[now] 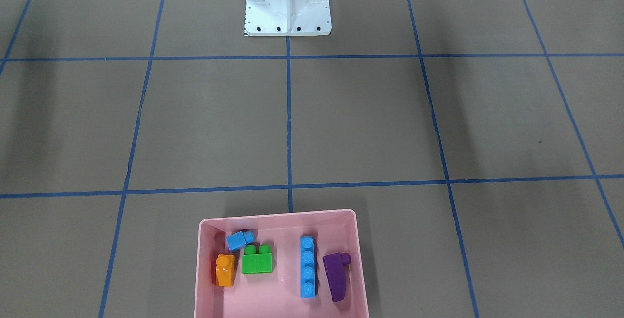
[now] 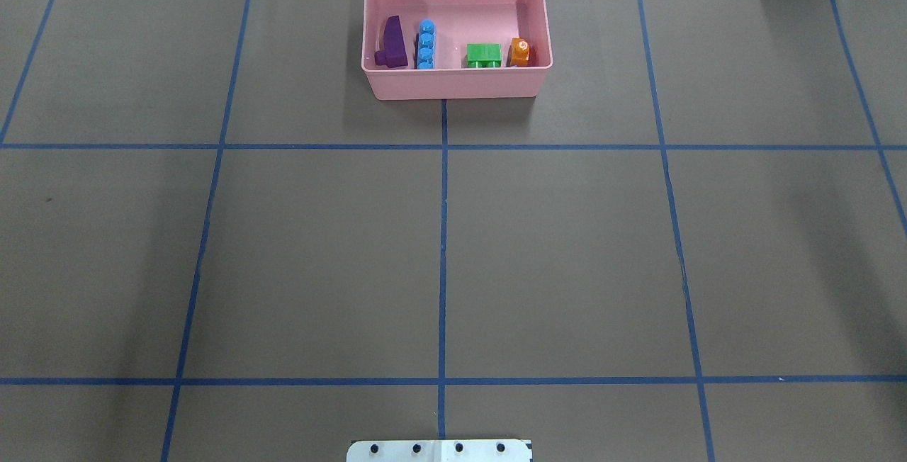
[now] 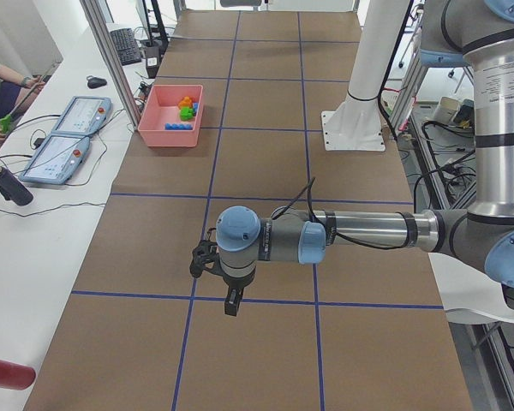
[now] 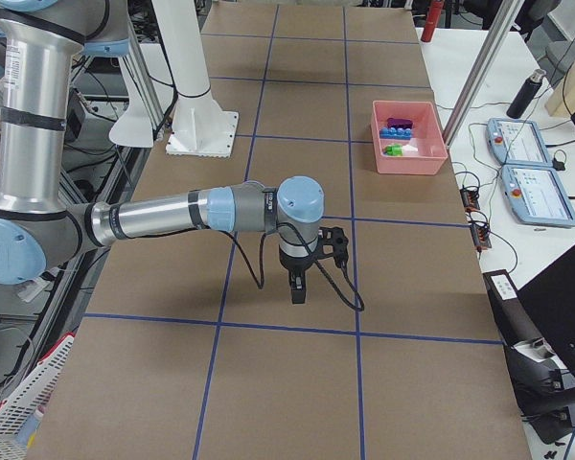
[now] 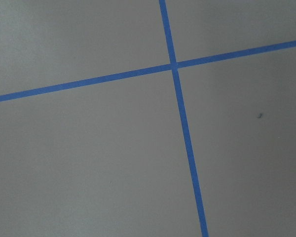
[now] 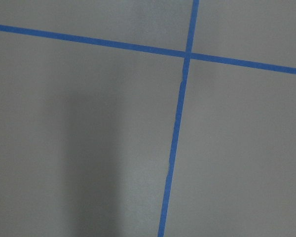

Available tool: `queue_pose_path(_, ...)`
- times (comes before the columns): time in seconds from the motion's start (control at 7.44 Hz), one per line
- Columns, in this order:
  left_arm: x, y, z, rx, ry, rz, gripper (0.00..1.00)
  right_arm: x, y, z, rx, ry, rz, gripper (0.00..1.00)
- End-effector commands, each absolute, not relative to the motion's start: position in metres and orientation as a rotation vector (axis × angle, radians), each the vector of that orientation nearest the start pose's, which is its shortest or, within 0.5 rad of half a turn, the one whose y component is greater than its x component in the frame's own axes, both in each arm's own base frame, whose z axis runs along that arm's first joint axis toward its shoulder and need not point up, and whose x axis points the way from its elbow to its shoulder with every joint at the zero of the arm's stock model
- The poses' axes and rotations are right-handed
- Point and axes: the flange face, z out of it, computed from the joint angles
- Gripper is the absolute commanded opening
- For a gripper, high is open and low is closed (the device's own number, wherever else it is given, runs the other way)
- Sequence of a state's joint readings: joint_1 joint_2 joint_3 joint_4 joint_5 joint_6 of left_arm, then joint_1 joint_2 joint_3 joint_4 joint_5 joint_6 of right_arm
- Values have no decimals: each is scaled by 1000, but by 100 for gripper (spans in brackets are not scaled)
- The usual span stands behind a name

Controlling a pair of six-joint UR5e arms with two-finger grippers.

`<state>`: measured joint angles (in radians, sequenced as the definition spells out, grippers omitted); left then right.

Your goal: Put all blocks into box

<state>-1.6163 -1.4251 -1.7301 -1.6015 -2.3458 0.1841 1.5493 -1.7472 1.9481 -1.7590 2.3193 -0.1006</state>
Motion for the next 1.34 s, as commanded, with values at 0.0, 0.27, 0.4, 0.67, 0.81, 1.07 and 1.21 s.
queue_pose_path(0.0,-83,-430,645,130,767,148,100,57,-412,573,44,-748,-123,100)
queue_pose_path(0.27,-83,-428,647,125,767,146,100,57,-412,571,47,-748,-122,100)
queue_pose_path(0.4,-83,-428,647,125,768,147,100,57,-412,571,48,-749,-123,100)
queue_pose_path(0.67,-83,-428,647,126,769,146,100,57,-412,570,50,-749,-124,100)
queue_pose_path(0.81,-83,-428,647,126,769,146,100,57,-411,568,54,-749,-125,100)
queue_pose_path(1.07,-83,-427,647,124,769,145,100,56,-411,566,56,-772,-124,100)
queue_pose_path(1.21,-82,-427,647,124,769,147,100,55,-411,564,57,-784,-123,100)
